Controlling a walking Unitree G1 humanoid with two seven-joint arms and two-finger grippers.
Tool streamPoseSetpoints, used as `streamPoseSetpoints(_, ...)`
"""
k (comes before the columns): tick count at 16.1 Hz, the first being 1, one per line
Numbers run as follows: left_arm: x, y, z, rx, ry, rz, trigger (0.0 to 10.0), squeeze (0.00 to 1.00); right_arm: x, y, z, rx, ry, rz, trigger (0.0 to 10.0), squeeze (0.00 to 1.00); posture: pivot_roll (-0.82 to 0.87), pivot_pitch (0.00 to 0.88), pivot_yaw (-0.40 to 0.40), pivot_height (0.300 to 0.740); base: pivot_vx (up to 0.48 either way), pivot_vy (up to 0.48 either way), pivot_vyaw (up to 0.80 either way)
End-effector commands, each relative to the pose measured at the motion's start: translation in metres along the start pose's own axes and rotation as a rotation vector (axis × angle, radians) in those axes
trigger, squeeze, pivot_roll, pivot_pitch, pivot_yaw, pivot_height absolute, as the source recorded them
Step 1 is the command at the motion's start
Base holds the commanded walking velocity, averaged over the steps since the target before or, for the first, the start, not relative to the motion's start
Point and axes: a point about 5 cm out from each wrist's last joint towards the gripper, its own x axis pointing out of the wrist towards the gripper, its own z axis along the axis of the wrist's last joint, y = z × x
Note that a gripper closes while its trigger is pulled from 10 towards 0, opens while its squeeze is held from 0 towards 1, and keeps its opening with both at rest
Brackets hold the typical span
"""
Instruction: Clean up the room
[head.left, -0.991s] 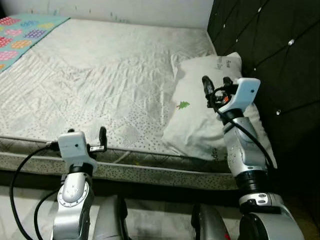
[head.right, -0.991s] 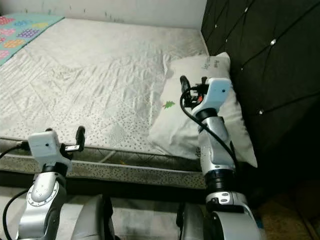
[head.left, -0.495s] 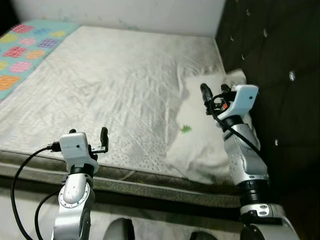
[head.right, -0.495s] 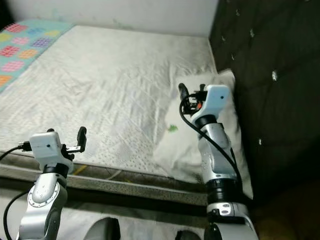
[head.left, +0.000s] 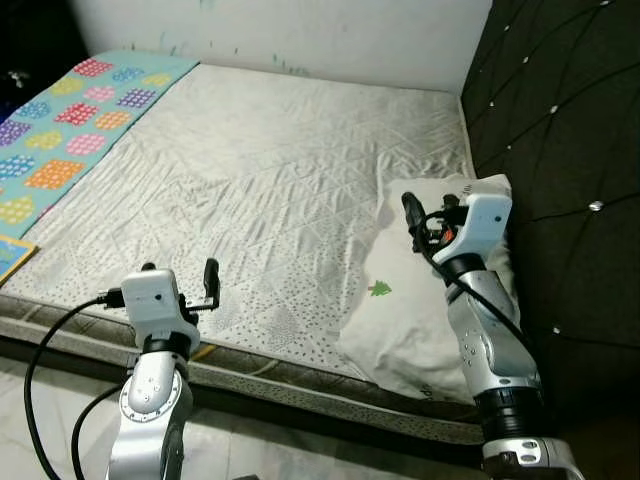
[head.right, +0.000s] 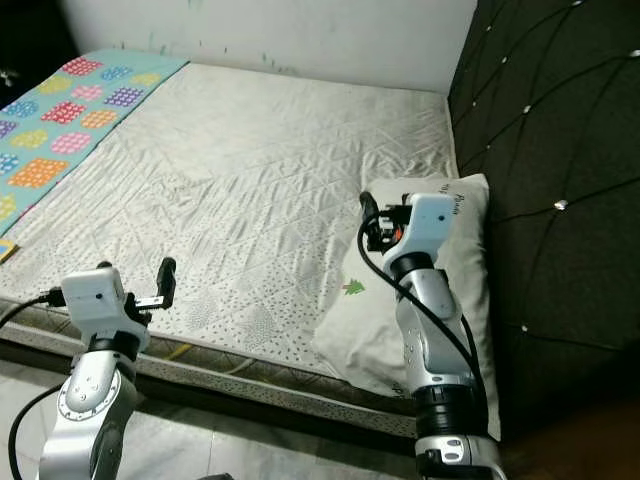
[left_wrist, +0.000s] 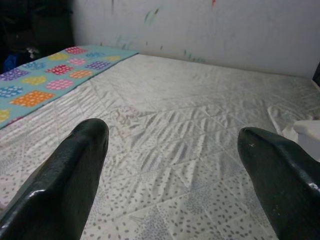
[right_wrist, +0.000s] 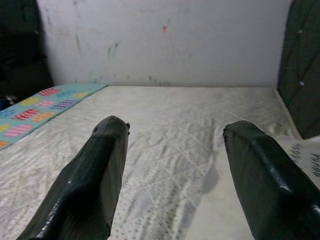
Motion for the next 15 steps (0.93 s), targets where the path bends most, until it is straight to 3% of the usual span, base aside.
streamPoseSetpoints(1,-0.001,0.000,0.000,0.003,0.007,-0.009,10.0,0.00,-0.002,-0.001,0.005,-0.014,-0.017,-0.010,10.0,0.00,0.01,0.038,-0.018,0.740,0.000,0.000,0.00)
streamPoseSetpoints(3,-0.002,-0.001,-0.001,0.005,0.016,-0.014,10.0,0.00,-0.006,-0.005,0.004,-0.015,-0.011,-0.031,10.0,0.00,0.01,0.041,-0.019,0.740,0.000,0.000,0.00)
streamPoseSetpoints(4,-0.002,-0.001,-0.003,0.001,0.030,-0.009,10.0,0.00,-0.009,-0.005,0.003,-0.003,-0.024,-0.020,10.0,1.00,0.01,0.043,-0.019,0.740,0.000,0.000,0.00)
streamPoseSetpoints(7,-0.001,-0.001,-0.003,-0.004,0.037,-0.008,10.0,0.00,-0.016,-0.004,-0.006,-0.020,0.012,-0.028,10.0,1.00,0.01,0.043,-0.020,0.740,0.000,0.000,0.00)
streamPoseSetpoints(8,0.000,-0.001,-0.003,-0.005,0.039,-0.008,10.0,0.00,-0.017,-0.004,-0.008,-0.027,0.022,-0.033,8.9,1.00,0.01,0.043,-0.020,0.740,0.000,0.000,0.00)
streamPoseSetpoints(9,0.001,-0.002,-0.003,-0.006,0.039,-0.010,10.0,0.00,-0.020,-0.005,-0.013,-0.013,0.037,-0.048,0.0,0.00,0.01,0.042,-0.021,0.740,0.000,0.000,0.00)
streamPoseSetpoints(15,0.002,-0.002,-0.003,-0.002,0.038,-0.012,10.0,0.00,-0.022,-0.005,-0.015,-0.016,0.039,-0.042,0.0,0.00,0.00,0.039,-0.023,0.740,0.000,0.000,0.00)
